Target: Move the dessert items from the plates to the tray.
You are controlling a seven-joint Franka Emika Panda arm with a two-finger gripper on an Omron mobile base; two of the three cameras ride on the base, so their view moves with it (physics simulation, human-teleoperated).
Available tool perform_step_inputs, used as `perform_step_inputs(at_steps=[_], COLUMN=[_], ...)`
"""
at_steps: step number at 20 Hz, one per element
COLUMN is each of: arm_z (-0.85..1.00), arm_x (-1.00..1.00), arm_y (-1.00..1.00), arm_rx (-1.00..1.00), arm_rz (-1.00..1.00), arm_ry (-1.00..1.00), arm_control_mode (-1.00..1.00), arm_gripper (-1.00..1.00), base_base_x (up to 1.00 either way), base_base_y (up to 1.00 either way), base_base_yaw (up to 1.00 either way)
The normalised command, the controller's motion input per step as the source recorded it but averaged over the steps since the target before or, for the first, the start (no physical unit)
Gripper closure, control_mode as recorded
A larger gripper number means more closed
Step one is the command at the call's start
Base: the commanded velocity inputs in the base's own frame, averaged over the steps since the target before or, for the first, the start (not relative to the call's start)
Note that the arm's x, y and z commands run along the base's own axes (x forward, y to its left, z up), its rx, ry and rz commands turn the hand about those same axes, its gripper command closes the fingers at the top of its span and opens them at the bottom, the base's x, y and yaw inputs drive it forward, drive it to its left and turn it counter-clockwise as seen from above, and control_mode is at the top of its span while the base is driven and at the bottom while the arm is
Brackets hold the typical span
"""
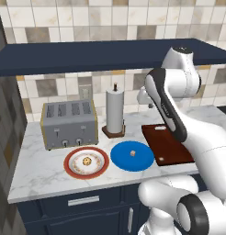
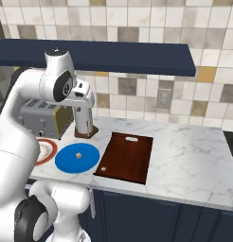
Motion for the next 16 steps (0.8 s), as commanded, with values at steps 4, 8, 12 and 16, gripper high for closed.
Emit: perform_step_inputs(at_steps=[4, 8, 12, 16], arm_z=[-0.2, -0.49, -0.59, -0.65], arm_x=[0.0, 0.0, 0.0, 0.0], arm_y=[0.17, 0.16, 0.15, 0.15], arm_rx=[0.0, 0.0, -0.03, -0.04], arm_rz=[0.0, -0.01, -0.01, 0.0], arm_ry=[0.0, 0.0, 0.0, 0.0], arm_control_mode=[-1.0, -1.0, -1.0, -1.0], arm_gripper=[-1.0, -1.0, -1.0, -1.0], base_base_x=[0.0, 0.0, 0.0, 0.0], base_base_y=[0.0, 0.0, 0.0, 0.0], base_base_yaw=[0.0, 0.0, 0.0, 0.0])
